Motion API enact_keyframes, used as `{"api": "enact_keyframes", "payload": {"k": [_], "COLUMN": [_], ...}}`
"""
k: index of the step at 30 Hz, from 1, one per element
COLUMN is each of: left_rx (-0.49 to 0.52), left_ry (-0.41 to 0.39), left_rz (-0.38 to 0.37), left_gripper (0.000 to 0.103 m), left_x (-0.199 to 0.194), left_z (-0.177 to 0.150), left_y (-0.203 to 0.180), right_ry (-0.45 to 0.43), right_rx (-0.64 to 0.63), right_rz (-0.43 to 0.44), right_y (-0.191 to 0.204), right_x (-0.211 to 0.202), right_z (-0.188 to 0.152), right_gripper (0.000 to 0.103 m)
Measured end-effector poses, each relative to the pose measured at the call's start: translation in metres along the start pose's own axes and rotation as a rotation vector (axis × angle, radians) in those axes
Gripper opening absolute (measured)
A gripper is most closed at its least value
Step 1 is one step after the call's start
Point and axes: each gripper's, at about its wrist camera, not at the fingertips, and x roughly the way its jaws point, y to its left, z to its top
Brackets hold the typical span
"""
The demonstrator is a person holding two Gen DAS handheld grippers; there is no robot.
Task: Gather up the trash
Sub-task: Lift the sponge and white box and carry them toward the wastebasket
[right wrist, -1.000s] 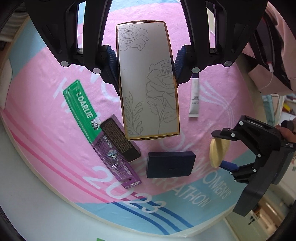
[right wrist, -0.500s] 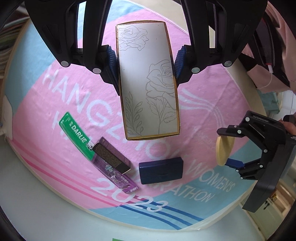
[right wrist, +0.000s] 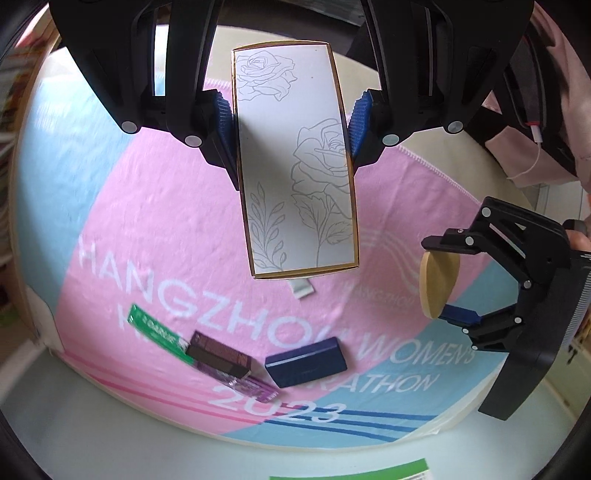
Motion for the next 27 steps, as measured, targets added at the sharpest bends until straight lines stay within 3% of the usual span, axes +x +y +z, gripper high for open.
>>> {"api": "enact_keyframes", "payload": {"k": [9, 15, 27], "left_rx": [0.216, 0.342, 0.544], "left_ry": [0.024, 0.032, 0.051], "left_rz": [-0.044, -0.092, -0.138], "left_gripper": [0.075, 0.075, 0.075], "left_x": [-0.002, 0.010, 0.014], "left_z": [-0.004, 0.010, 0.011], "left_y": [-0.052, -0.093, -0.218], "right_ry": [0.003, -0.005, -0.022], "right_rx": [0.195, 0.346, 0.538], "right_rz": [-0.034, -0.071, -0.096], "right_y": [0.015, 0.006, -0.009], "right_x": [-0.010, -0.026, -0.049], "right_z": [-0.064, -0.121, -0.237], "right_gripper": [0.051, 0.051, 0.051]}}
